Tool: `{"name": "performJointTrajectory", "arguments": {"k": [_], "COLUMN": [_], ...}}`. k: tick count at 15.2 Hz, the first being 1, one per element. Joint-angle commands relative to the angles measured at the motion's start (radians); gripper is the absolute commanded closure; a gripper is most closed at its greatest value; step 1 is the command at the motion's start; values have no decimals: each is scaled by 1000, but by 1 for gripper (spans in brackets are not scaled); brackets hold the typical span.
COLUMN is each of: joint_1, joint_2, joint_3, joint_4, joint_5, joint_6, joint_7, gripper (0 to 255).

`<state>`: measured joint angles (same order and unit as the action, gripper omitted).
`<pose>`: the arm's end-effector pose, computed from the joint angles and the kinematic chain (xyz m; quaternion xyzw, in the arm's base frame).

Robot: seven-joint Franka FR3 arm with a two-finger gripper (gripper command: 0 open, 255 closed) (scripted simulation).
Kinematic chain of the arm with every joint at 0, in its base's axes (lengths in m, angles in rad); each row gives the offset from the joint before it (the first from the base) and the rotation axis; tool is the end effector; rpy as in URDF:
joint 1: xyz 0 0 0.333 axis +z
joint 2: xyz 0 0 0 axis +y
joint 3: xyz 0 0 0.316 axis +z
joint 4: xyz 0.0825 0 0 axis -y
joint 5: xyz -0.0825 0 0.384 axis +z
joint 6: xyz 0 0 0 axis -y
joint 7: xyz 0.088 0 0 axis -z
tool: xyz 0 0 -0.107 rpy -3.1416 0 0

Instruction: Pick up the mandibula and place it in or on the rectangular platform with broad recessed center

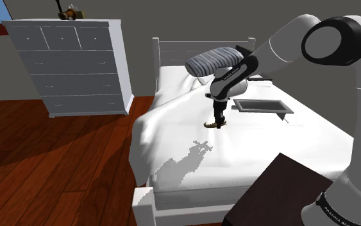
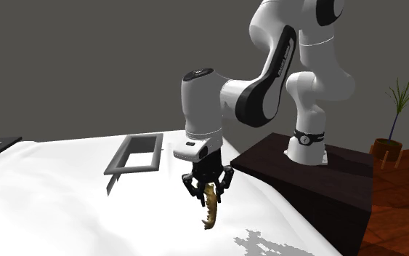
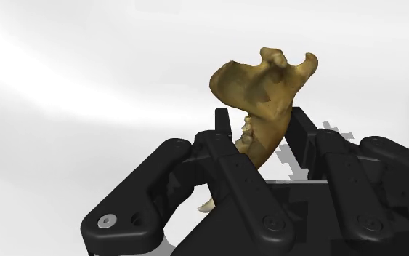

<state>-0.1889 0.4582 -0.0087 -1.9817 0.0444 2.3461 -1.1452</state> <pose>0.5907 -0.1175 0.2251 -0.8959 -0.4415 0.0285 0.0394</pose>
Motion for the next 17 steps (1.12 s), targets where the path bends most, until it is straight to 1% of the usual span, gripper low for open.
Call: {"name": "performJointTrajectory", "arguments": {"k": [1, 16, 17], "joint_1": [1, 2, -12], "joint_2": [-19, -144, -143], "joint_3": [0, -2, -10], "joint_4": [2, 35, 37], "joint_5": [-1, -7, -6], "joint_6": [-21, -180, -181], "joint_7": [3, 10, -12], "gripper": [255, 255, 255]}}
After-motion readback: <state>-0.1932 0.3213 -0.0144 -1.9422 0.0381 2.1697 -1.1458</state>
